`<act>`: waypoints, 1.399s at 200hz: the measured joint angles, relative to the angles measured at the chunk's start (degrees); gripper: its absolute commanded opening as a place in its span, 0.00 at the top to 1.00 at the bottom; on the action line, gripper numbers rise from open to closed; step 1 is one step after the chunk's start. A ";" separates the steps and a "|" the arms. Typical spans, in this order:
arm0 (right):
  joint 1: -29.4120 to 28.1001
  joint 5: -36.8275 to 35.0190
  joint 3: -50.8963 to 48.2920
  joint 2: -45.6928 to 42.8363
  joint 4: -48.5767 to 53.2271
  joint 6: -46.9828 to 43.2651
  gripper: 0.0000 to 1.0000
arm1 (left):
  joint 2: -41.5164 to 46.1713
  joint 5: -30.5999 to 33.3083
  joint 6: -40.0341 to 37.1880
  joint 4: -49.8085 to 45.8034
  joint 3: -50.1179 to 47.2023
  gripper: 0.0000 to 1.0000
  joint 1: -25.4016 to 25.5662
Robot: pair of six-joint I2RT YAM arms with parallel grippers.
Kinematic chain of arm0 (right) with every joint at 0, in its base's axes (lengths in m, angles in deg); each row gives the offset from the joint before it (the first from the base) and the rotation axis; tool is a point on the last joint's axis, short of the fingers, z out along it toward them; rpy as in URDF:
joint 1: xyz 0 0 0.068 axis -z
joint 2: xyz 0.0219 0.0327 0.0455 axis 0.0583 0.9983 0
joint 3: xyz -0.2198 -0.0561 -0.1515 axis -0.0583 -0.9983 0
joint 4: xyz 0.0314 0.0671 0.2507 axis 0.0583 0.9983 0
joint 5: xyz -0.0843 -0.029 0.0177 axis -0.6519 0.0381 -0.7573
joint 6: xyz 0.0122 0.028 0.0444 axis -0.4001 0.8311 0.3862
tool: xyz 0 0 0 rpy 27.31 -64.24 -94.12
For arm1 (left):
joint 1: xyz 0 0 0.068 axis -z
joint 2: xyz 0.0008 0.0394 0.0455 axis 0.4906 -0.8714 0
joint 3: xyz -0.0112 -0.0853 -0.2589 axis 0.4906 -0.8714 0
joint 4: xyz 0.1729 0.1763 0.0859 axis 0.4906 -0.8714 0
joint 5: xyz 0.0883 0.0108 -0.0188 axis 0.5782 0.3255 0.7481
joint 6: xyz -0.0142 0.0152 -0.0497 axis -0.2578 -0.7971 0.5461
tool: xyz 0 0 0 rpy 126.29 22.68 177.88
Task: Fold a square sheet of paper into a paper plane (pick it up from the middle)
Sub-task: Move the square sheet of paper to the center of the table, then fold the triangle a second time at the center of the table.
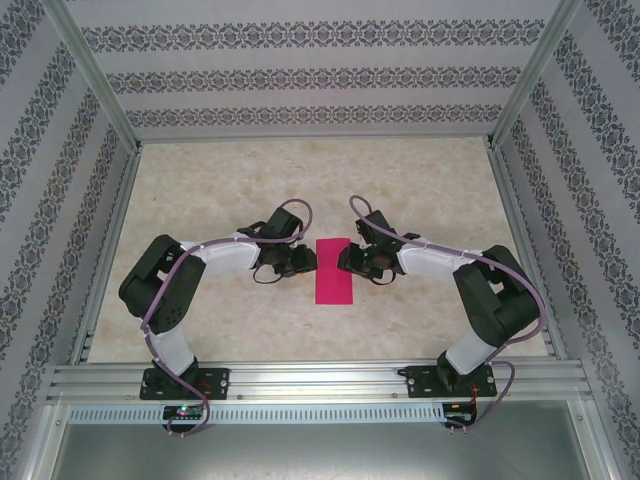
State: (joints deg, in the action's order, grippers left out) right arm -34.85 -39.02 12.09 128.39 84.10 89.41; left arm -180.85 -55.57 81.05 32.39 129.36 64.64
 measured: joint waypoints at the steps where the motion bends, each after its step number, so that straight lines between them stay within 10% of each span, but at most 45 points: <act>1: 0.00 0.04 -0.02 0.04 -0.11 0.04 0.63 | 0.00 -0.02 0.00 0.02 0.00 0.68 0.00; 280: 0.52 1.92 -7.10 -2.97 -7.39 3.39 0.62 | -2.49 -6.14 1.46 1.25 -0.02 0.66 0.04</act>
State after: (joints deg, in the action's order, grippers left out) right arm -34.32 -37.10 4.99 125.41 76.71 92.79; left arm -183.34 -61.71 82.51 33.64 129.34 64.69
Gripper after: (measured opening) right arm 0.378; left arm 0.342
